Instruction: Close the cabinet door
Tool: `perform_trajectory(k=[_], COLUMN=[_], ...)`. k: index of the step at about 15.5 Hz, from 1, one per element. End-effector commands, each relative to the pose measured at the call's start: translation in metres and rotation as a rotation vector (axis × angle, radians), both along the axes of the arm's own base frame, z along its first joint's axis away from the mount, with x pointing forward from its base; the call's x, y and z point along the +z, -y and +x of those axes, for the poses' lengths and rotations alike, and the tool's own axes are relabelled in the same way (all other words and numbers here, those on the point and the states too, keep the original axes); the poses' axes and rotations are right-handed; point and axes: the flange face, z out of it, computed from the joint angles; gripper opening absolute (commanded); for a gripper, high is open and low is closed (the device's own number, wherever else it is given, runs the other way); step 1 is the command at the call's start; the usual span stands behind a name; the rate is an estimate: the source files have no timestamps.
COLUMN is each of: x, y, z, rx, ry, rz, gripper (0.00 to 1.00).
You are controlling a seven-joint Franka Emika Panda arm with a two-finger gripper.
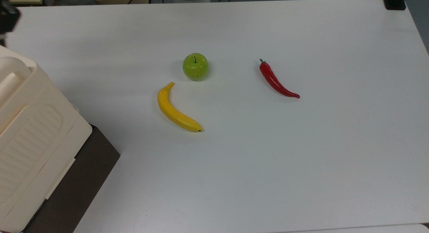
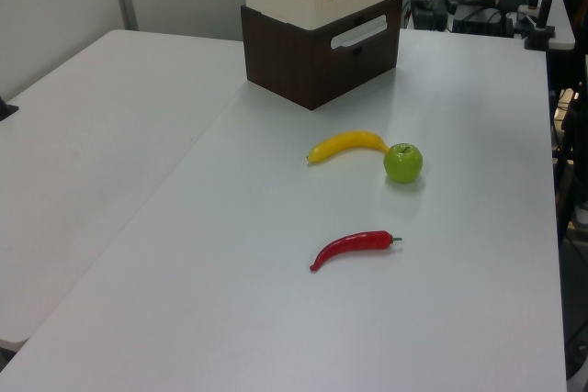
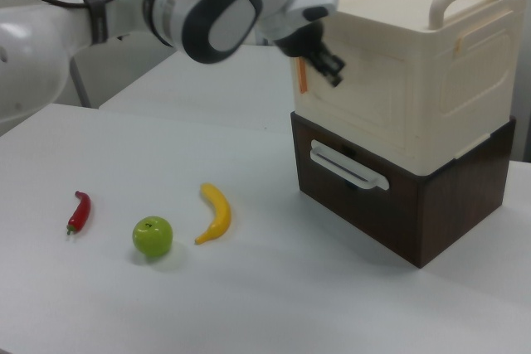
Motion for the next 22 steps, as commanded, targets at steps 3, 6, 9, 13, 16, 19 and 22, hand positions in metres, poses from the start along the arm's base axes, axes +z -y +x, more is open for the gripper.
perform_trajectory(k=[3, 6, 9, 13, 16, 19, 22], x=[0.015, 0.014, 0.008, 0.006, 0.005, 0.003, 0.001], y=[-0.074, -0.114, -0.151, -0.192, -0.209, -0.211, -0.226], z=[-0.028, -0.032, -0.037, -0.048, -0.054, -0.055, -0.055], rx=[0.122, 0.195, 0.284, 0.396, 0.436, 0.441, 0.456], ry=[-0.219, -0.321, -0.415, -0.513, -0.557, -0.568, -0.575], rz=[0.010, -0.007, -0.026, -0.043, -0.047, -0.044, -0.046], gripper=[0.00, 0.00, 0.00, 0.00, 0.00, 0.00, 0.09])
